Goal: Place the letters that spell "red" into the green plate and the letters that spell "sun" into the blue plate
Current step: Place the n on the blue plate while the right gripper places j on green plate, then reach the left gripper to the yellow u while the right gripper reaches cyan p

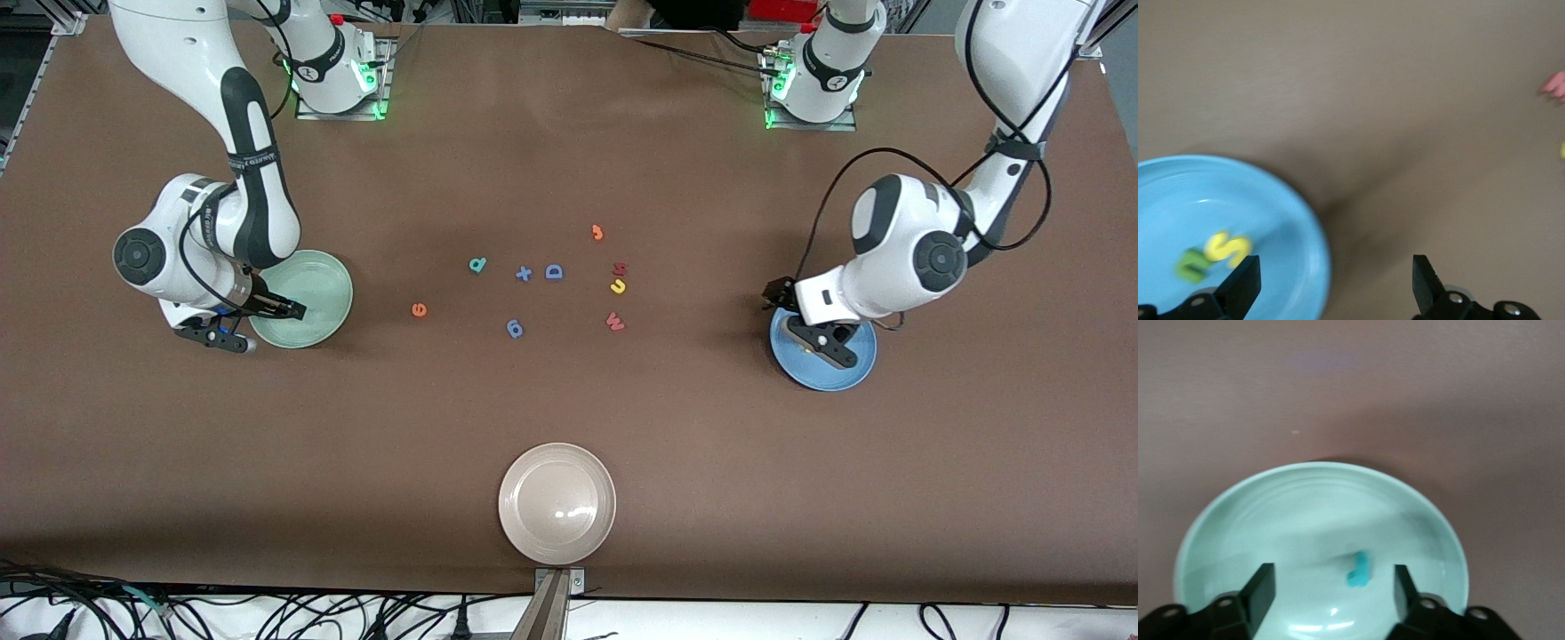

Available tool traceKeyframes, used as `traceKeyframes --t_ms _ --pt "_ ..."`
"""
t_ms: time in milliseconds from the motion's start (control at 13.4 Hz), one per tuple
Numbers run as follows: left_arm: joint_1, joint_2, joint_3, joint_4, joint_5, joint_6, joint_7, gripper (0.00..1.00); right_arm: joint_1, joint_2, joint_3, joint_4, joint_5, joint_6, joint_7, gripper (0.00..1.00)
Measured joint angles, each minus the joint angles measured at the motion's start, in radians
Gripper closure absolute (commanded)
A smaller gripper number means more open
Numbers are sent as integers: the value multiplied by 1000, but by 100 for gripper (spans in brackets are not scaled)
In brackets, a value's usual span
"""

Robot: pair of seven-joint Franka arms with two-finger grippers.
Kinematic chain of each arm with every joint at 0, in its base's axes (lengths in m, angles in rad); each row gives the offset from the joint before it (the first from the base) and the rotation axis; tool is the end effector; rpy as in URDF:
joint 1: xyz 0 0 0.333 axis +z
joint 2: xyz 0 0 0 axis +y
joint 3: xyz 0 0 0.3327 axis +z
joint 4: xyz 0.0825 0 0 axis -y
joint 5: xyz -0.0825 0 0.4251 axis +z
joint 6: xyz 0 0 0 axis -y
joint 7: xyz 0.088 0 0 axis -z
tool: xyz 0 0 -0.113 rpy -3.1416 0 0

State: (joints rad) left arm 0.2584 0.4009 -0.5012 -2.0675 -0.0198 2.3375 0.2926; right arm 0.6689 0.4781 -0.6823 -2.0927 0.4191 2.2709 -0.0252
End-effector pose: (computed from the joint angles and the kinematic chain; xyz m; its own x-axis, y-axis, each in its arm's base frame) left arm 0.5957 -0.1463 0.2321 0.8783 -0.4775 -0.0255 -0.4614 -0.8603 0.2168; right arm 0.5942 -0.0006 0.2030 0.9553 -0.2540 -0.1515 -0.2539 -0.9670 0.0204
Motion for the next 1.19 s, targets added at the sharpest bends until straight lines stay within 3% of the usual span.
traceKeyframes --t_ms 373,671,969,1193 --pt "-257 0 -13 24 0 1 -324 0 30 -42 4 186 3 -296 164 4" --pt "-406 12 -9 69 26 1 -480 0 168 -46 15 239 5 -312 402 1" --pt "-475 71 -7 105 153 3 -661 0 312 -39 21 253 5 -287 609 1" --pt "-513 168 -4 175 276 11 -789 0 357 -6 54 252 5 -221 739 1"
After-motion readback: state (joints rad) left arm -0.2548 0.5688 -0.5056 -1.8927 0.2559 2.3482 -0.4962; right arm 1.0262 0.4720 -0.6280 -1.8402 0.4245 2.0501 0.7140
